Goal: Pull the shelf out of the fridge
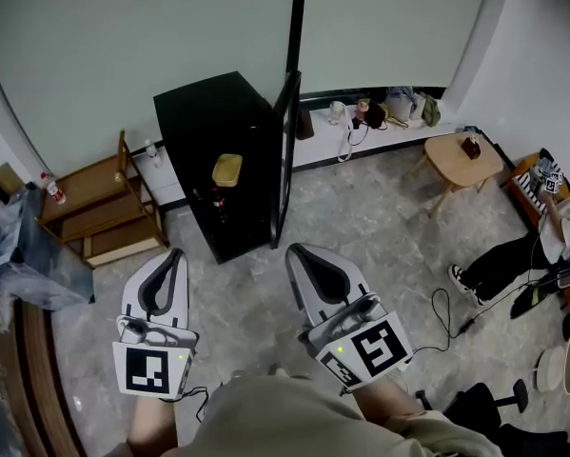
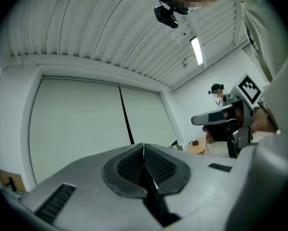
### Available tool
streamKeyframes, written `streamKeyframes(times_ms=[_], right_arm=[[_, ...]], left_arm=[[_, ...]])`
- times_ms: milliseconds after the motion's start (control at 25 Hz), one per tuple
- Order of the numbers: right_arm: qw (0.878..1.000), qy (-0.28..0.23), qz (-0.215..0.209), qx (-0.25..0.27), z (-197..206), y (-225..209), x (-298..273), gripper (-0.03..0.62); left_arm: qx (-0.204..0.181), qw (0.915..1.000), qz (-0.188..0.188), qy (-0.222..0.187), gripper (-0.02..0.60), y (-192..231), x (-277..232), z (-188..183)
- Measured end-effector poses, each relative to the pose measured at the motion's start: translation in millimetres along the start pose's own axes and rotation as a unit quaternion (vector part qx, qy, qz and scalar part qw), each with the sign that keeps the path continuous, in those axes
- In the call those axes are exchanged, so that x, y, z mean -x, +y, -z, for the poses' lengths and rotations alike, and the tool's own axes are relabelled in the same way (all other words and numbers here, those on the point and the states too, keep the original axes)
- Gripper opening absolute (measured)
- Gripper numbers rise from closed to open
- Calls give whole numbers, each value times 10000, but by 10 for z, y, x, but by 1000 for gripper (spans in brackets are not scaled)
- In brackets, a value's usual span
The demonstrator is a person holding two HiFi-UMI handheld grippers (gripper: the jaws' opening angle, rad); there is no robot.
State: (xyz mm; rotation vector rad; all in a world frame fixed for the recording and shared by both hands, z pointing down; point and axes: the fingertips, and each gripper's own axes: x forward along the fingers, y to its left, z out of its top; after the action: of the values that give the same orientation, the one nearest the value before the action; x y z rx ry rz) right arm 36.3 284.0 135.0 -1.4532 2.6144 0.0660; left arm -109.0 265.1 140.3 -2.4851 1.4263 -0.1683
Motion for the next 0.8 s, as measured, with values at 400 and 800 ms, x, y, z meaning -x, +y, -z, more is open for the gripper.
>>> streamKeyframes(times_ms=[400,800], right_arm=[[9997,41,-180,-150,156,-185,179,-3],[9993,195,-166,-267,312,-287,-1,-3]], left_arm=[[-2,9998,-150,117,8,-300,-37,95],[109,9996,-161,225,8,-228,-141,218]])
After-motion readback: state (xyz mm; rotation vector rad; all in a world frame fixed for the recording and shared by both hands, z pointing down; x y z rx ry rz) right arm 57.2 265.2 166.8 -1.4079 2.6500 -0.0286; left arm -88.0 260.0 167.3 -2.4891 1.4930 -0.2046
